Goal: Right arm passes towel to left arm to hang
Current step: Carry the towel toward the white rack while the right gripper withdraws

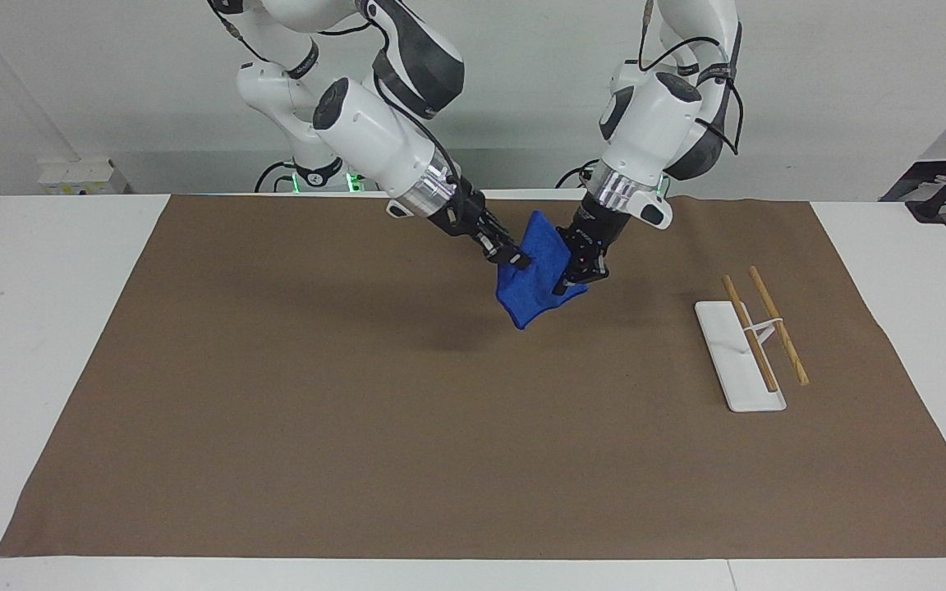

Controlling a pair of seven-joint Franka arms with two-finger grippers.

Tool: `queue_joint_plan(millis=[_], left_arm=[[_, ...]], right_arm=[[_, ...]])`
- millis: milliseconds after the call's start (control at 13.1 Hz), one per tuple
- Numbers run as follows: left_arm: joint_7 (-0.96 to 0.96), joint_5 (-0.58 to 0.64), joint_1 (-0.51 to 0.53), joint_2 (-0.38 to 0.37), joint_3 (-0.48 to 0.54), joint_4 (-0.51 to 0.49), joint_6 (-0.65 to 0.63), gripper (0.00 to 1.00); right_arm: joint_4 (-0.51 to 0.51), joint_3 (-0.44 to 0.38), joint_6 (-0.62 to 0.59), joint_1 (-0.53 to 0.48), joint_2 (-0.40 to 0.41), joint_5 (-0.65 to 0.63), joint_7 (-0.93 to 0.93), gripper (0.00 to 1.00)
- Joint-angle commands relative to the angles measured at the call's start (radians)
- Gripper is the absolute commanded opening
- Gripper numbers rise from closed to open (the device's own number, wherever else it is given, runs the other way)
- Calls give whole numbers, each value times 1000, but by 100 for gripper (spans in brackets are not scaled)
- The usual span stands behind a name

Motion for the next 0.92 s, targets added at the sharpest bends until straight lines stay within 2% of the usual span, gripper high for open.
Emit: queue_joint_plan(millis=[0,153,306,382,535,841], left_arm=[[17,-11,-9,11,14,11,12,0],[19,-11,-9,11,14,11,12,0],[22,-11,-9,11,14,12,14,0],[24,-9,-6,11,18,17,14,0],[97,1,50,11,20,30,5,0],[348,1,173,10,18,21,-9,0]], right_arm=[[17,9,-29,-9,7,2,-6,15],[12,5,-58,-12,3,2,-27,99],[9,2,-72,-12,-3,-39,-45,100],[6,1,-90,-12,-8,-103,-106,100],[-11,-27,-191,-19,-32,-247,-337,100],[-15,-203,-429,-16,-89,-494,-782,100]])
